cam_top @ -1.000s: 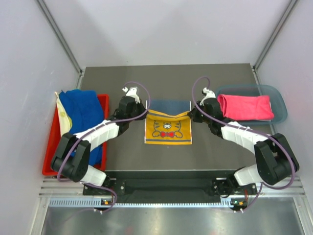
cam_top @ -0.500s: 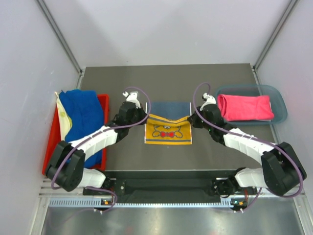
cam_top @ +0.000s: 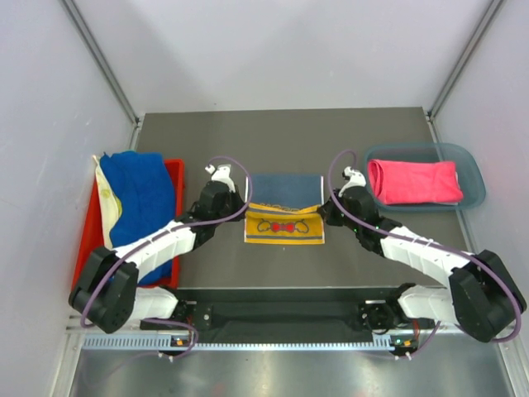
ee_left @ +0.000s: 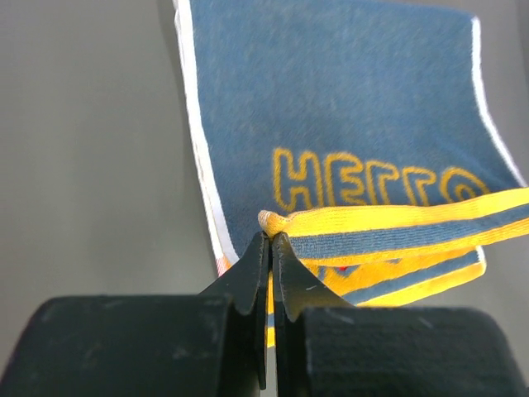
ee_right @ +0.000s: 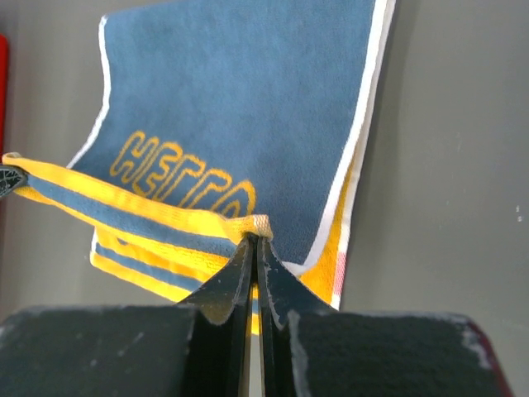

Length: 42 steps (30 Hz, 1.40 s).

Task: Fold and stack the towels
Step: Fold the towel

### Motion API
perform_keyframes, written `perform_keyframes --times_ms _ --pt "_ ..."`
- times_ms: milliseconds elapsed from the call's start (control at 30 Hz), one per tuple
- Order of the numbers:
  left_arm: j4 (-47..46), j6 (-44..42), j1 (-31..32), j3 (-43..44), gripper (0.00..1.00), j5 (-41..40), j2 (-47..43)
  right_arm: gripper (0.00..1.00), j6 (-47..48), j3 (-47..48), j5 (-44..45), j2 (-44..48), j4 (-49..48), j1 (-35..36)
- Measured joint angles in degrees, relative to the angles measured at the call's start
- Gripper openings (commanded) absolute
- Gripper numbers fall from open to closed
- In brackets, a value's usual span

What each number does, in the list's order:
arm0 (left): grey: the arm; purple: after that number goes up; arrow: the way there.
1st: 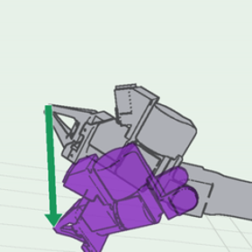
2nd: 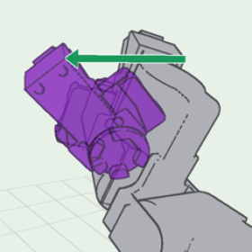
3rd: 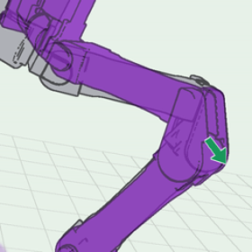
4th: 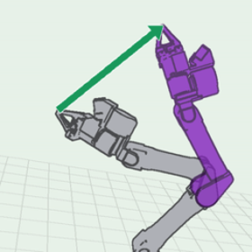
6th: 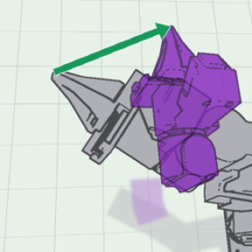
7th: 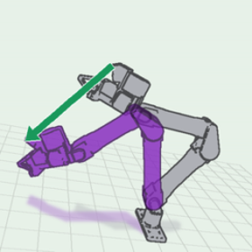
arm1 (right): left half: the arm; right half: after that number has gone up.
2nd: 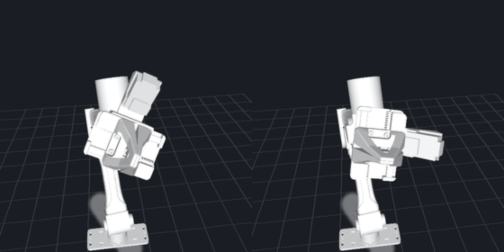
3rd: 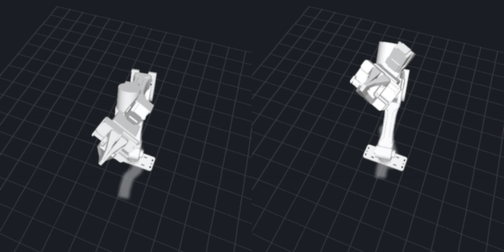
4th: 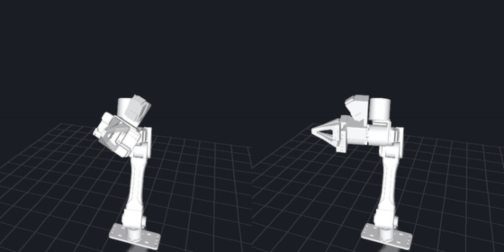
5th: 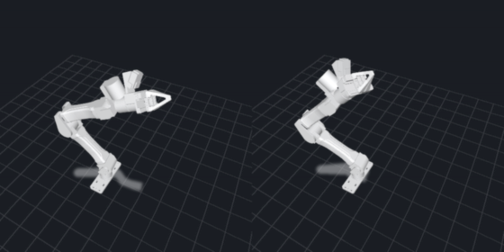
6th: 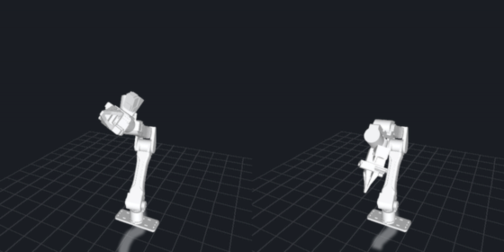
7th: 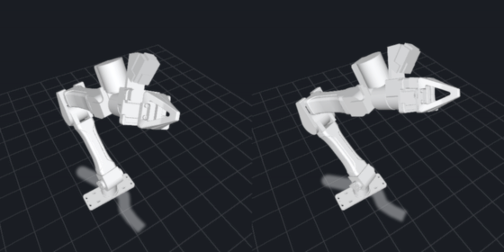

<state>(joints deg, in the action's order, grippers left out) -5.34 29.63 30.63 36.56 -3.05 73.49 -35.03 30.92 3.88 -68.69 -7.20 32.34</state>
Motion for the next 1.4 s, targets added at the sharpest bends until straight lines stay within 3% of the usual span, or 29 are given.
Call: perform_keyframes --times_ms 633,1000,1100,1267,1400 --pt "-1.0 1.8 1.2 -4.5 0.0 0.6 2.9 0.0 -3.1 -3.3 1.0 -3.2 -1.3 1.7" --pt "-1.7 1.9 1.9 -5.0 0.08 0.8 3.3 0.01 -3.3 -3.3 1.6 -4.2 -0.1 1.7" --pt "-1.7 1.9 2.0 -5.1 0.2 0.9 3.3 0.06 -3.6 -3.3 1.8 -4.5 0.2 1.7" --pt "-1.2 1.7 2.0 -5.1 0.35 0.9 3.0 0.24 -3.7 -3.1 2.1 -4.5 1.6 1.7" --pt "0.8 1.5 2.0 -5.1 0.36 1.1 -0.1 0.32 -3.3 -3.0 2.1 -2.8 4.2 1.7"
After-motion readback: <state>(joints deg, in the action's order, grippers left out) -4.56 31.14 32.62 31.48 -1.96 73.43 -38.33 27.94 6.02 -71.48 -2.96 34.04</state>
